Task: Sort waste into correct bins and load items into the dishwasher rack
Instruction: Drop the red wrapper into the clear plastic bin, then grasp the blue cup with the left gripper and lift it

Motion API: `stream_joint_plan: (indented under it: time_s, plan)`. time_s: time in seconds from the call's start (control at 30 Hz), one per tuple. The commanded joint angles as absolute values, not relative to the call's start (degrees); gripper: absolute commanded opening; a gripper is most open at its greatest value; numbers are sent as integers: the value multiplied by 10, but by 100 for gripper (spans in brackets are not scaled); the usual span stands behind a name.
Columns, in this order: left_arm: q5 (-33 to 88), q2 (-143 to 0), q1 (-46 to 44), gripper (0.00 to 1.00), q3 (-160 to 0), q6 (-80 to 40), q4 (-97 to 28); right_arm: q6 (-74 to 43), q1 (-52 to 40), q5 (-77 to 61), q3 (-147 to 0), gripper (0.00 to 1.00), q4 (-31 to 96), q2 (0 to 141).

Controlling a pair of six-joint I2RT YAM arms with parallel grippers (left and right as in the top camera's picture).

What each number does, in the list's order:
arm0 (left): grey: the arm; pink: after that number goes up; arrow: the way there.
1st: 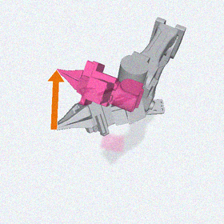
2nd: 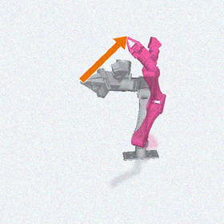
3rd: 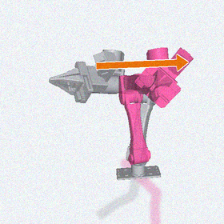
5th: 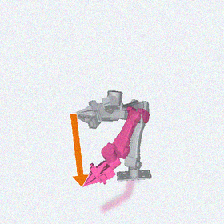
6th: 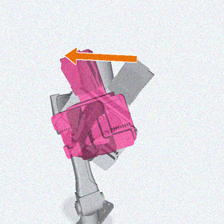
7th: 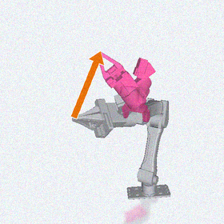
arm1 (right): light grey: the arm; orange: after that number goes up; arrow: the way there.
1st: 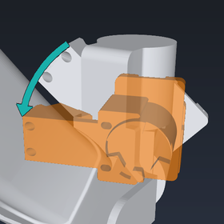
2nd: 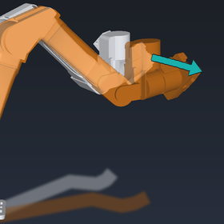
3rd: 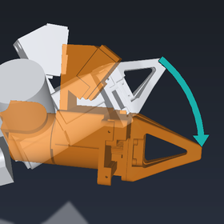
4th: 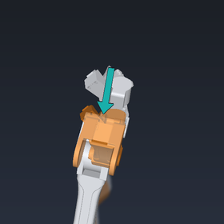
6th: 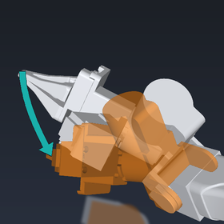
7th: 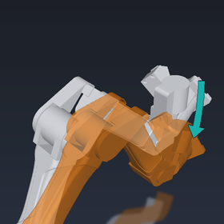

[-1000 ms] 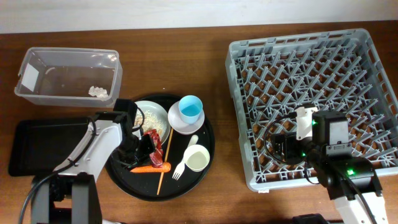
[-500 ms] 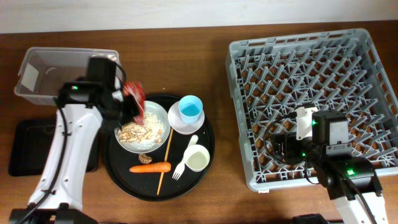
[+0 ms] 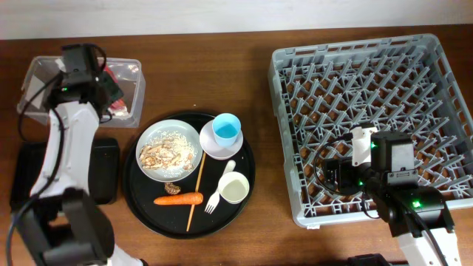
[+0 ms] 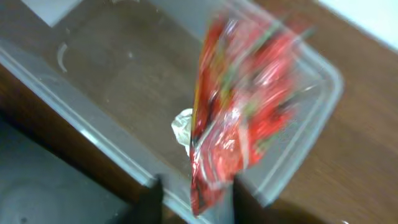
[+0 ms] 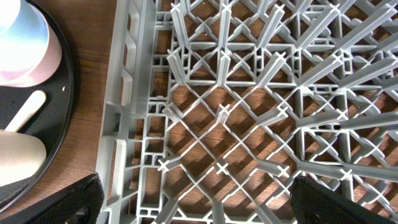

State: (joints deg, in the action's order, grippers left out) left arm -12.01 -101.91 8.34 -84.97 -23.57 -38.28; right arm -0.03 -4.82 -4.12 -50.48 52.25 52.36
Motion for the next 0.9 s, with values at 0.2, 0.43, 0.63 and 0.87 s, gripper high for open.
stream_joint_plan:
  time_s: [0.2,0.43,0.63,0.87]
  plan:
    - [-15,-978,56,69,-914,-169,-444,-5,-52,-39,-517,99,521,523]
    - [99,-983,-74,69,-908,-170,-479,-5,-52,-39,-517,99,523,523]
    - [93,-1047,-168,66,-908,-171,-517,-5,-52,-39,-517,99,530,523]
    - [101,-1131,-193,61,-908,-171,-527,-5,-52,-39,-517,99,530,523]
